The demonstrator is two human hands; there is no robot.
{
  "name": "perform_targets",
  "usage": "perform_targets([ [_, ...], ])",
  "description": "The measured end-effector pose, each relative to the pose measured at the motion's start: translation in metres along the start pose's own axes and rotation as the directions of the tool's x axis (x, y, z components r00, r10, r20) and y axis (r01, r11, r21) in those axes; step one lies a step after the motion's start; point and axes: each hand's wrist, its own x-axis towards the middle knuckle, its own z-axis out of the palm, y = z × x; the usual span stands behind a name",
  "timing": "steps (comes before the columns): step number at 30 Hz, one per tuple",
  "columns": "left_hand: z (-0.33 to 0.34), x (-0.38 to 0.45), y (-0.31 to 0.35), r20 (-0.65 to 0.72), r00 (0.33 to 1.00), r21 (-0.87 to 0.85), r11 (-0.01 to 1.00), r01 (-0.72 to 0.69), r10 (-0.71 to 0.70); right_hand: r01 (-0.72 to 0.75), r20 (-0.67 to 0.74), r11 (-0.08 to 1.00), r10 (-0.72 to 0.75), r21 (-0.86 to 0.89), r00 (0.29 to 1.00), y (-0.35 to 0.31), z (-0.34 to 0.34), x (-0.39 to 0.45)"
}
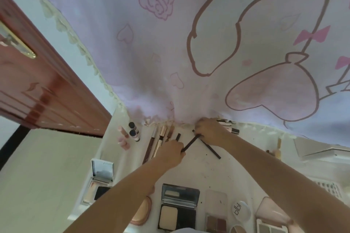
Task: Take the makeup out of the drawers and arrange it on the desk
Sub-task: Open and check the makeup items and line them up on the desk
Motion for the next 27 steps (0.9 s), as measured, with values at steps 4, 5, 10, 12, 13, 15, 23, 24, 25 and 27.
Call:
perform_targets([
  [4, 0.014, 0.013, -0.005, 0.061, 0.994, 0.031, 0.996, 0.089, -0.09, 0.073, 0.008, 0.988, -0.073, -0.136, 0.997, -0.001, 0.022, 0.026],
  [5, 0.016, 0.015, -0.006, 0.069, 0.992, 0.031, 0.994, 0.108, -0.109, 0.081, -0.017, 0.991, -0.084, -0.109, 0.996, 0.0, 0.03, 0.033],
  [10, 0.022, 0.023, -0.009, 0.074, 0.98, 0.05, 0.982, 0.184, -0.187, 0.144, 0.043, 0.987, -0.141, -0.076, 0.989, 0.0, 0.052, 0.049],
  [12, 0.024, 0.025, -0.01, 0.078, 0.972, 0.051, 0.975, 0.216, -0.22, 0.136, 0.028, 0.989, -0.135, -0.055, 0.99, 0.002, 0.06, 0.055],
  [13, 0.024, 0.026, -0.01, 0.071, 0.97, 0.049, 0.972, 0.231, -0.234, 0.128, 0.015, 0.992, -0.128, -0.01, 0.992, 0.002, 0.06, 0.055],
  [15, 0.025, 0.026, -0.01, 0.047, 0.965, 0.055, 0.966, 0.254, -0.256, 0.124, -0.007, 0.992, -0.124, 0.037, 0.992, 0.001, 0.06, 0.055],
  [23, 0.028, 0.023, -0.009, -0.068, 0.966, 0.07, 0.964, 0.256, -0.251, 0.11, -0.358, 0.984, -0.054, 0.139, 0.932, 0.016, 0.06, 0.017],
  [24, 0.029, 0.023, -0.009, -0.097, 0.966, 0.067, 0.966, 0.248, -0.241, 0.043, -0.359, 0.986, 0.019, 0.162, 0.933, 0.015, 0.058, 0.008],
  [25, 0.03, 0.022, -0.009, -0.125, 0.966, 0.065, 0.969, 0.237, -0.228, -0.063, -0.304, 0.982, 0.115, 0.175, 0.946, 0.014, 0.056, -0.001],
  [27, 0.03, 0.021, -0.009, -0.17, 0.965, 0.045, 0.976, 0.211, -0.201, -0.259, -0.124, 0.955, 0.277, 0.148, 0.953, 0.012, 0.065, -0.017],
])
